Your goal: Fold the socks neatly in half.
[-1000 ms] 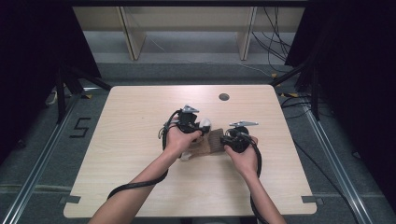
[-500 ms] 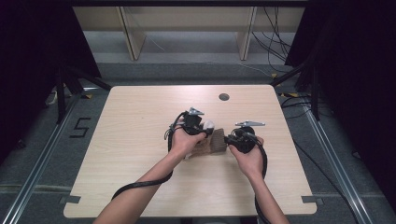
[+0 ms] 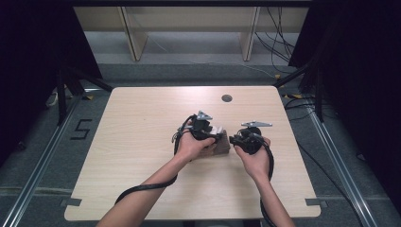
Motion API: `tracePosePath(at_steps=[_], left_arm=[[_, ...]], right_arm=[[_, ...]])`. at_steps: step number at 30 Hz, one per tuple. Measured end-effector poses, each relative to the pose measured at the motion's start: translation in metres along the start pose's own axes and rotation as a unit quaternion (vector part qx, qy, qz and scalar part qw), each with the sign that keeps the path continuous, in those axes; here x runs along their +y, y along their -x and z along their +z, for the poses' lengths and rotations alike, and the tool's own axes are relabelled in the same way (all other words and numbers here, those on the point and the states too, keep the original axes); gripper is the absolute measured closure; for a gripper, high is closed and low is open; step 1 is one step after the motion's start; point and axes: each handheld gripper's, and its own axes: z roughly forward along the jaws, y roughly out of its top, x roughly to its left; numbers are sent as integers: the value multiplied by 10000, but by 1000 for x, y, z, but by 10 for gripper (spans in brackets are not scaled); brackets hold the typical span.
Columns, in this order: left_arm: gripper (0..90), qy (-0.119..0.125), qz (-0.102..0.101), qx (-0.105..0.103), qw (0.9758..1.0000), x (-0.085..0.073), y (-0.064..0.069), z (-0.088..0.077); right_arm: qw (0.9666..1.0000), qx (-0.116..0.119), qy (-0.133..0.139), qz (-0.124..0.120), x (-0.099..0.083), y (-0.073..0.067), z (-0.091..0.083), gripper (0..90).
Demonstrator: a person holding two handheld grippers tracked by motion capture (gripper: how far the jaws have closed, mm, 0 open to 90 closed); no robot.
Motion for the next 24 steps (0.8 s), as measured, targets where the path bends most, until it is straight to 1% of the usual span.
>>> tracePosePath(at_steps=[1, 2, 3, 4, 5, 6, 7, 8, 9, 10, 11, 12, 13, 14, 15, 16, 17, 18, 19, 20, 21, 22, 23, 24], left_arm=[[382, 42, 51, -4, 10000, 2, 0, -1], [356, 72, 66, -28, 9999, 3, 0, -3], [339, 95, 48, -60, 9999, 4, 1, -5], [302, 162, 45, -96, 9998, 7, 2, -10], [293, 162, 45, -96, 9998, 7, 2, -10], [287, 225, 73, -157, 9996, 9, 2, -16], [285, 225, 73, -157, 9996, 9, 2, -16], [284, 339, 25, -161, 9993, 11, 3, -20], [284, 320, 86, -174, 9993, 13, 2, -25], [287, 409, 85, -141, 9990, 14, 1, -33], [291, 409, 85, -141, 9990, 14, 1, -33], [304, 386, 124, -105, 9991, 14, -1, -36], [320, 214, 300, -86, 9993, 11, -4, -41], [340, 214, 300, -86, 9993, 11, -4, -41], [354, 134, 348, -104, 9993, 9, -5, -41], [364, -88, 427, -151, 9989, 3, -6, -40], [373, -88, 427, -151, 9989, 3, -6, -40], [373, -204, 454, -196, 9986, 0, -7, -38], [388, -407, 515, -228, 9976, -7, -9, -33], [397, -407, 515, -228, 9976, -7, -9, -33], [397, -458, 519, -221, 9974, -11, -9, -30], [414, -499, 569, -238, 9968, -14, -10, -27], [452, -543, 588, -237, 9965, -16, -10, -26], [452, -568, 562, -249, 9965, -18, -9, -24]], right_arm=[[10000, 0, 0, 0, 0, 0, 0, 732], [10000, -19, -23, -35, 1, 1, -1, 729], [10000, 26, 31, -23, 2, 1, -1, 726], [10000, 0, 87, -6, 5, 0, -2, 720], [10000, 0, 87, -6, 5, 0, -2, 720], [9999, 9, 90, 82, 7, -1, -5, 714], [9999, 9, 90, 82, 7, -1, -5, 714], [9999, -33, 138, 89, 9, -2, -6, 705], [9999, -45, 152, -30, 11, 0, -7, 702], [9998, -21, 171, 90, 12, -2, -7, 699], [9998, -21, 171, 90, 12, -2, -7, 699], [9998, -2, 185, -24, 15, -3, -7, 694], [9998, 6, 170, -63, 15, -3, -7, 692], [9998, 6, 170, -63, 15, -3, -7, 692], [9999, 19, 157, -8, 16, -5, -6, 690], [9999, 9, 122, 67, 17, -6, -5, 689], [9999, 9, 122, 67, 17, -6, -5, 689], [9999, 13, 98, 60, 17, -7, -4, 688], [10000, -60, 11, 58, 16, -6, 2, 688], [10000, -31, -44, 3, 16, -3, 4, 695], [10000, -31, -44, 3, 16, -3, 4, 695], [9997, -46, -148, 168, 15, -5, 6, 704], [9996, -89, -251, 104, 13, -4, 9, 732], [9996, -89, -251, 104, 13, -4, 9, 732]])
